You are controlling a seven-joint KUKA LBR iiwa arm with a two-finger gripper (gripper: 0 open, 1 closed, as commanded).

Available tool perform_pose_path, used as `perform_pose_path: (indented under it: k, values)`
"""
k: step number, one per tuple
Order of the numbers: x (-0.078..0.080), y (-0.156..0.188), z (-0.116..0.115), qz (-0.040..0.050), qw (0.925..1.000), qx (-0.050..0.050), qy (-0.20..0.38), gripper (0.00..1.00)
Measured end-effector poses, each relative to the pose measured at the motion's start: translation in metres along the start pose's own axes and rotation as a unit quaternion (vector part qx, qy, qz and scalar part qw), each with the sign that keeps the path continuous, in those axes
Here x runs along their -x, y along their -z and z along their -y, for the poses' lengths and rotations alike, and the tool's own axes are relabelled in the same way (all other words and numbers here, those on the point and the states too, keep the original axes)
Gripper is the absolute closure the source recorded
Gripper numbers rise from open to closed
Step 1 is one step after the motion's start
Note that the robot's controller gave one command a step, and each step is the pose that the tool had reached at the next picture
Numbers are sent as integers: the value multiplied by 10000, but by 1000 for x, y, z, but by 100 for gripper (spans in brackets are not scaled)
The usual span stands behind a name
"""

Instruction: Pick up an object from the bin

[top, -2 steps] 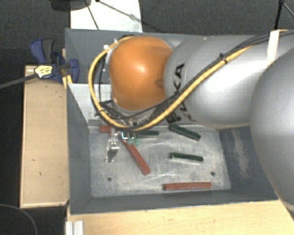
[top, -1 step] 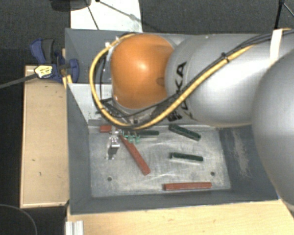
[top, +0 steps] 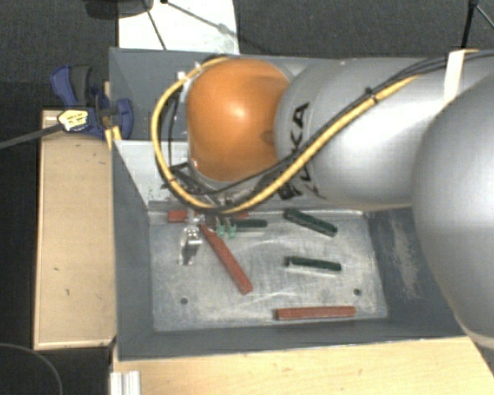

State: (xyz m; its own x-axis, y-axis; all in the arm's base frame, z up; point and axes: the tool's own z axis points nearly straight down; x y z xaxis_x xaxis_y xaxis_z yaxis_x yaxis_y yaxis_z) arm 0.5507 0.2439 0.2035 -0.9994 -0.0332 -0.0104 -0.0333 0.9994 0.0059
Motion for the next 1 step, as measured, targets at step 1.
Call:
perform_pose_path:
  k: [1]
  values:
    - [14, -71, 41, -20, 9998, -17, 174, 0]
